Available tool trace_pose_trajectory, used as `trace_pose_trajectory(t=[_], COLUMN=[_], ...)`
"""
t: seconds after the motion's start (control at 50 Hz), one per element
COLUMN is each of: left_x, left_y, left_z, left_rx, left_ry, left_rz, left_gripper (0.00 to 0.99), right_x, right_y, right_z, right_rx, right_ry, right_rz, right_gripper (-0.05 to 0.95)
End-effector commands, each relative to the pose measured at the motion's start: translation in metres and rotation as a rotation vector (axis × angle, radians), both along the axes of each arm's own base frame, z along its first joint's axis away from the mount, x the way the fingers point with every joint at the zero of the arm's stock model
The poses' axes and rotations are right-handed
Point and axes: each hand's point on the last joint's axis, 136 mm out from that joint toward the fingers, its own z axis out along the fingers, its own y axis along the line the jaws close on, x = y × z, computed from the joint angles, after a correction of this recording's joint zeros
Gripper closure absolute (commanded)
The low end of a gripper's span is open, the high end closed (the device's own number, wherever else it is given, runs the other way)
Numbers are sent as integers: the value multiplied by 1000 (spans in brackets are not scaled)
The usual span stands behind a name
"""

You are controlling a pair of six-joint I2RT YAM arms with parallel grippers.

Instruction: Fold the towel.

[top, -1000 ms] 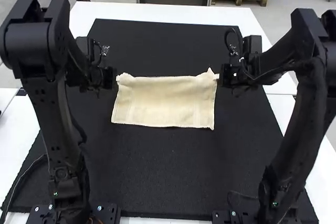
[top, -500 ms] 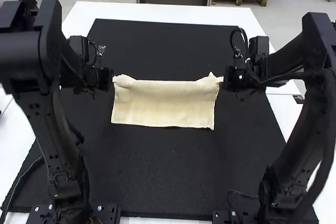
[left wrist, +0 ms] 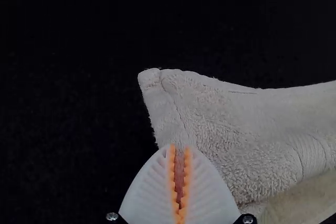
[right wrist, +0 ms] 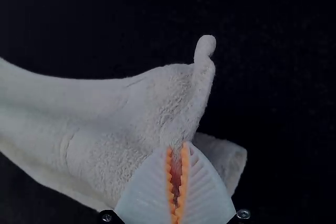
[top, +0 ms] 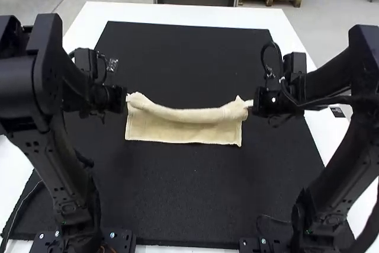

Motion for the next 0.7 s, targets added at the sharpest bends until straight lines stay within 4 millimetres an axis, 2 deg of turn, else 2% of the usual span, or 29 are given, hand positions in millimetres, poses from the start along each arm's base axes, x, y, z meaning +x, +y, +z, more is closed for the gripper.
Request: trace_pose_trajectory(t=[0.0, 0.42, 0.52, 0.68], left_x=[-5, -20, -25, -35], left_y=[7, 17, 24, 24], left_z=[-3, -29, -38, -53], left_rx=[44, 170, 204, 234], left_ry=[-15, -9, 12, 37], left_rz=[6, 6, 12, -5], left_gripper=[969, 970, 970, 970], right_x=[-3, -15, -17, -24], right_y=[-3, -4, -5, -5], right_z=[2, -33, -42, -57], right_rx=[10, -8, -15, -33], right_ry=[-16, 46, 60, 89], right_rz=[0, 6, 4, 27], right_gripper=[918, 918, 920, 916])
